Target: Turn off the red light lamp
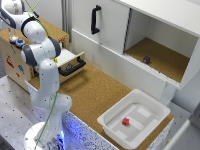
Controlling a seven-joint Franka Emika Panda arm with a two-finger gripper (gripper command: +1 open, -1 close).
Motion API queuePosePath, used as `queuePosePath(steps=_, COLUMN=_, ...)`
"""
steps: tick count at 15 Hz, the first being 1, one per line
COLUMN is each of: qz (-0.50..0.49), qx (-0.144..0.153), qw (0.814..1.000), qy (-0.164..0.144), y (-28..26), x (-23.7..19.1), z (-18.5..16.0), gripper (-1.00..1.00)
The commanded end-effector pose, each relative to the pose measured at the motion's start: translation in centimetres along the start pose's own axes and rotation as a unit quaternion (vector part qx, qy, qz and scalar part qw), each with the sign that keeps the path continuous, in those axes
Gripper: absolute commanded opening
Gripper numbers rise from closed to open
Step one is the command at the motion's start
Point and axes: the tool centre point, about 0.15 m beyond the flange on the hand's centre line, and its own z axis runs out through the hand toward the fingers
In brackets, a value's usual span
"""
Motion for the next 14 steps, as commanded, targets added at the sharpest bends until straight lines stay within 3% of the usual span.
queuePosePath(steps=1, qz=-0.010, qx=0.037, qw=0.998, qy=-0.052, y=2.8, x=3.5, z=2.4, gripper=-1.00)
queuePosePath(steps=3, qz=-0.007, qx=0.062, qw=0.997, qy=-0.055, y=3.5, x=3.7, z=4.5, gripper=-1.00)
queuePosePath(steps=6, qz=0.007, qx=0.058, qw=0.997, qy=-0.055, y=3.4, x=2.8, z=4.8, gripper=-1.00)
queuePosePath(steps=8, qz=0.012, qx=0.030, qw=0.999, qy=-0.042, y=2.9, x=1.9, z=1.8, gripper=-1.00)
queuePosePath(steps=11, qz=0.007, qx=-0.027, qw=1.000, qy=-0.011, y=0.8, x=0.2, z=-5.7, gripper=-1.00)
queuePosePath(steps=12, qz=0.011, qx=-0.035, qw=0.999, qy=-0.015, y=0.7, x=-0.3, z=-6.8, gripper=1.00)
queuePosePath(steps=14, qz=0.023, qx=-0.043, qw=0.999, qy=-0.015, y=0.9, x=-1.4, z=-7.6, gripper=1.00)
